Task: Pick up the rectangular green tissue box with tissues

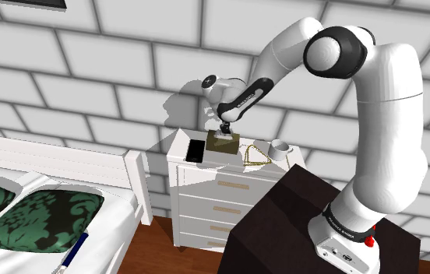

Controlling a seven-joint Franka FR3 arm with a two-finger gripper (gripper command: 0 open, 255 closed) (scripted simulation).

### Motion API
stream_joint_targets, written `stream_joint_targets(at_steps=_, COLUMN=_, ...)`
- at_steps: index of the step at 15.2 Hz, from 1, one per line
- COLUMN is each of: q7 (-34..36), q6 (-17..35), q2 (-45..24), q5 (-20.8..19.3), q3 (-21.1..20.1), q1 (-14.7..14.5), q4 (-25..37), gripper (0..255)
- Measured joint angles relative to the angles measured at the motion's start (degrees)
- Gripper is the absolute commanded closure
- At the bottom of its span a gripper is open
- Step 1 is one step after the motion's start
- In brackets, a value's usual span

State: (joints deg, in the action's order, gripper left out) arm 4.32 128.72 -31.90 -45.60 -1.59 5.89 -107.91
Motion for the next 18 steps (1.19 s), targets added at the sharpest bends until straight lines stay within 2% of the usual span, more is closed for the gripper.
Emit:
stream_joint_targets(at_steps=7, q7=2.4, q6=2.3, q2=-4.6, q5=-1.8, q3=0.9, q1=-0.5, q4=1.5, gripper=0)
stream_joint_targets(at_steps=8, q7=2.5, q6=2.4, q2=-4.7, q5=-1.9, q3=0.9, q1=-0.5, q4=1.5, gripper=255)
stream_joint_targets(at_steps=18, q7=2.5, q6=2.4, q2=-4.8, q5=-2.0, q3=1.1, q1=-0.4, q4=1.6, gripper=255)
